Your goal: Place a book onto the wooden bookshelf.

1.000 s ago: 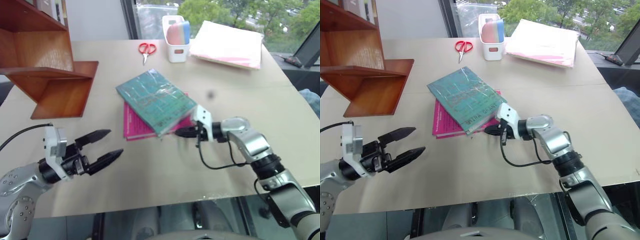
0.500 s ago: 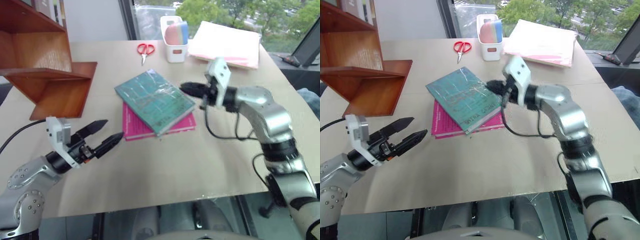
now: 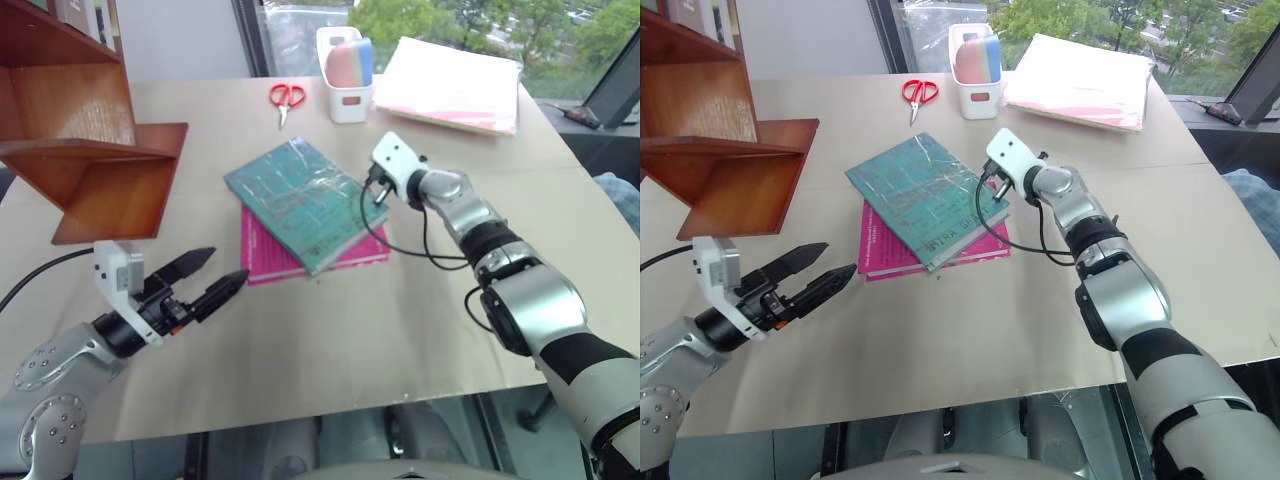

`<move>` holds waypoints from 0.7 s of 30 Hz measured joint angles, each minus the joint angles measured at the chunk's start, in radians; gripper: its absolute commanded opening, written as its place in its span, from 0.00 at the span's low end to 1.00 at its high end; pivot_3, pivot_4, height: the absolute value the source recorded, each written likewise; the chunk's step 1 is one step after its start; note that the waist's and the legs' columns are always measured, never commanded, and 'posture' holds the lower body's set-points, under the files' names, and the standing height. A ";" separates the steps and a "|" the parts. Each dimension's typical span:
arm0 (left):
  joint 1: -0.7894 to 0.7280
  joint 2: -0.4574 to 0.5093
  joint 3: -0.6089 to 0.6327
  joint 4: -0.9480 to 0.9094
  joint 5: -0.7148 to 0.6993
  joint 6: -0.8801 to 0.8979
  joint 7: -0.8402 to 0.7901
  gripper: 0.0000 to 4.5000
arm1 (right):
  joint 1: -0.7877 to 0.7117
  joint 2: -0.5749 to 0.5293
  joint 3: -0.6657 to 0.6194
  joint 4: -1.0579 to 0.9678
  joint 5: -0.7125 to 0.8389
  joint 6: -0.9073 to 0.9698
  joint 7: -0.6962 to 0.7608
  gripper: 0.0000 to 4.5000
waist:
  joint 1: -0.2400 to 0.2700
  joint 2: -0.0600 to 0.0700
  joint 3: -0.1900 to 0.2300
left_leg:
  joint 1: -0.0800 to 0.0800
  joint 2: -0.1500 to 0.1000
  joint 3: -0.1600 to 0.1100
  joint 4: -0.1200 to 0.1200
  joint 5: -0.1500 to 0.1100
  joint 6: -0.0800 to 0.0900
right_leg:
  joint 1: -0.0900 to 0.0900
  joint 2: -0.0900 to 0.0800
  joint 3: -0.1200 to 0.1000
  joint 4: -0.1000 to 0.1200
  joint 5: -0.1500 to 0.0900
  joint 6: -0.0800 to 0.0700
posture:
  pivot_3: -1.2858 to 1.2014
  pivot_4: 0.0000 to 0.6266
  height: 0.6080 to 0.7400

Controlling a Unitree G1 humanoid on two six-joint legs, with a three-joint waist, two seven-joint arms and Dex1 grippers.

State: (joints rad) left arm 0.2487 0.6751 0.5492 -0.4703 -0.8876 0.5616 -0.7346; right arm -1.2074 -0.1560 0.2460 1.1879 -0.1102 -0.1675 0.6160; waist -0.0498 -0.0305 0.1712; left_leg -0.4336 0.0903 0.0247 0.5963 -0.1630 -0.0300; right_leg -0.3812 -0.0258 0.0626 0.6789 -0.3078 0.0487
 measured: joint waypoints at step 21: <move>0.079 0.014 0.053 -0.013 -0.018 0.020 -0.024 1.00 | 0.116 0.058 -0.026 -0.164 0.018 -0.113 0.260 0.01 | 0.005 0.000 0.000 | 0.001 0.000 -0.001 0.000 0.000 -0.001 | 0.001 0.000 -0.001 0.001 0.000 0.000 | 0.52 0.24 1.00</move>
State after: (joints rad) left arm 0.3274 0.6889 0.6023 -0.4837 -0.9059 0.5815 -0.7588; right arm -1.0917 -0.0977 0.2196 1.0241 -0.0921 -0.2810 0.8764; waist -0.0453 -0.0302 0.1714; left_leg -0.4328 0.0904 0.0240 0.5965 -0.1634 -0.0307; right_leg -0.3804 -0.0258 0.0616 0.6797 -0.3078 0.0487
